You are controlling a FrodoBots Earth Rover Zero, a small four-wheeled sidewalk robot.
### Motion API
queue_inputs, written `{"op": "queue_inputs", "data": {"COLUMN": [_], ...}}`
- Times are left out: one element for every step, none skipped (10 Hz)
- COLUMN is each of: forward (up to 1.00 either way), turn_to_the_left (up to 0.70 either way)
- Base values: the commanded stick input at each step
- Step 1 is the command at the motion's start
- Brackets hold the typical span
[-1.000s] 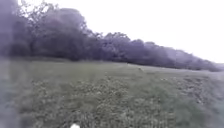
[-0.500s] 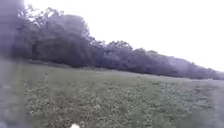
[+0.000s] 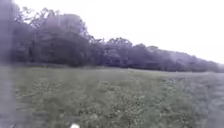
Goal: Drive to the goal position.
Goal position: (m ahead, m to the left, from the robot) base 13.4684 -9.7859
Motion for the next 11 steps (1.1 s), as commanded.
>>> {"op": "queue_inputs", "data": {"forward": [0.70, 0.70, 0.70, 0.70, 0.70, 0.70, 0.70, 0.70, 0.70, 0.70, 0.70], "turn_to_the_left": [0.00, 0.00, 0.00, 0.00, 0.00, 0.00, 0.00, 0.00, 0.00, 0.00, 0.00]}}
